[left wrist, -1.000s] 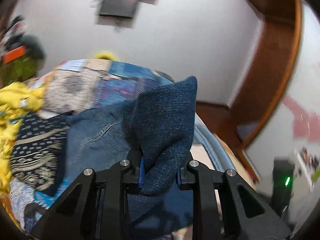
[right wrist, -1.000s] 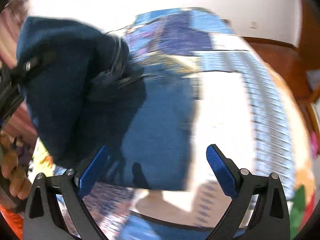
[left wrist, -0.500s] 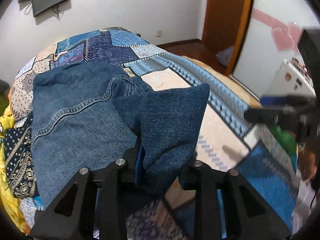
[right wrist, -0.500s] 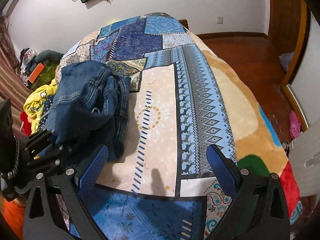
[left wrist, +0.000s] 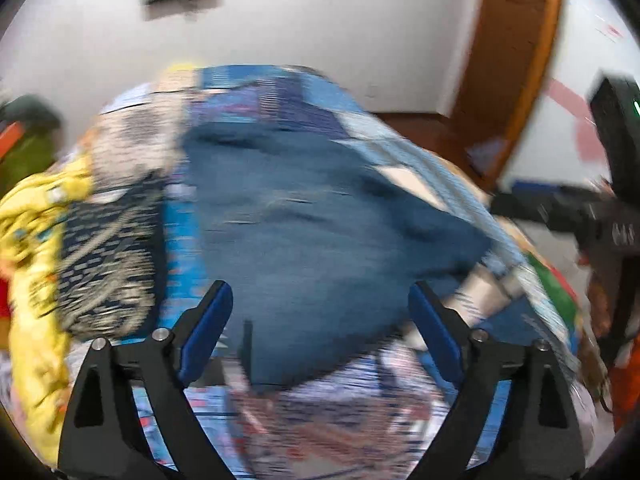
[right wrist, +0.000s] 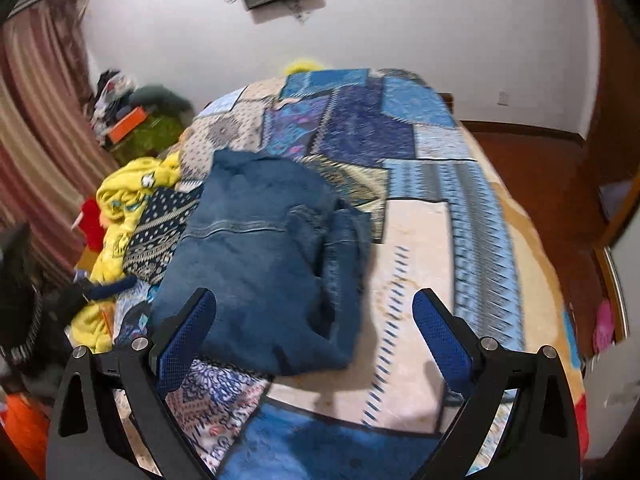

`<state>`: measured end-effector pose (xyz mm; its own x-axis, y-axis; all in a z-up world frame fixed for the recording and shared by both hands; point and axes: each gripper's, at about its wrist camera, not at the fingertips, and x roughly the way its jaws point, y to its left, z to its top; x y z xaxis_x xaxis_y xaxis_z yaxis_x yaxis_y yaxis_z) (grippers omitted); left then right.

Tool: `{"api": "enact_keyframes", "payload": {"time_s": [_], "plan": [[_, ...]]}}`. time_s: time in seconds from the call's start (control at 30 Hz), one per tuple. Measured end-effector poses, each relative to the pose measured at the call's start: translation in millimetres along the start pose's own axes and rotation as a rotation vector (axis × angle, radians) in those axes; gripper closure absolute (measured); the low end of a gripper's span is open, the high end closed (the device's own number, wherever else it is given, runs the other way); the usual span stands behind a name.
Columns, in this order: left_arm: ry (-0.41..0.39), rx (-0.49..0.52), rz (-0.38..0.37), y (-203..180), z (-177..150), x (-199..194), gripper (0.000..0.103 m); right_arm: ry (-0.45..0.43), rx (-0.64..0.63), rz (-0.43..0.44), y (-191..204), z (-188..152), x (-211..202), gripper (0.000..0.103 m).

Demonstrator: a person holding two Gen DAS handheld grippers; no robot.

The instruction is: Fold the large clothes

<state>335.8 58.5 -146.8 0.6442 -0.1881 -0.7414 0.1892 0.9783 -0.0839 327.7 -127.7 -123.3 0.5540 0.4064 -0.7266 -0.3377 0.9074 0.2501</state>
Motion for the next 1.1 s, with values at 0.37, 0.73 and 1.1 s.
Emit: {"api": "enact_keyframes", "payload": {"time_s": [0.37,0.73,1.1], "plan": [[0.173,-0.225,0.034,65,-30,45,0.011,0.208,0.022,-0.098,-33,-32,73,0.005],[0.142,-0.151,0.102,57,-30,46,0.01,0.129,-0.116,-0.068,9,15,53,0.004],[0.138,-0.125,0.09,58,-31,47,0.01,0.228,-0.062,-0.144,-36,25,94,0.004]]}}
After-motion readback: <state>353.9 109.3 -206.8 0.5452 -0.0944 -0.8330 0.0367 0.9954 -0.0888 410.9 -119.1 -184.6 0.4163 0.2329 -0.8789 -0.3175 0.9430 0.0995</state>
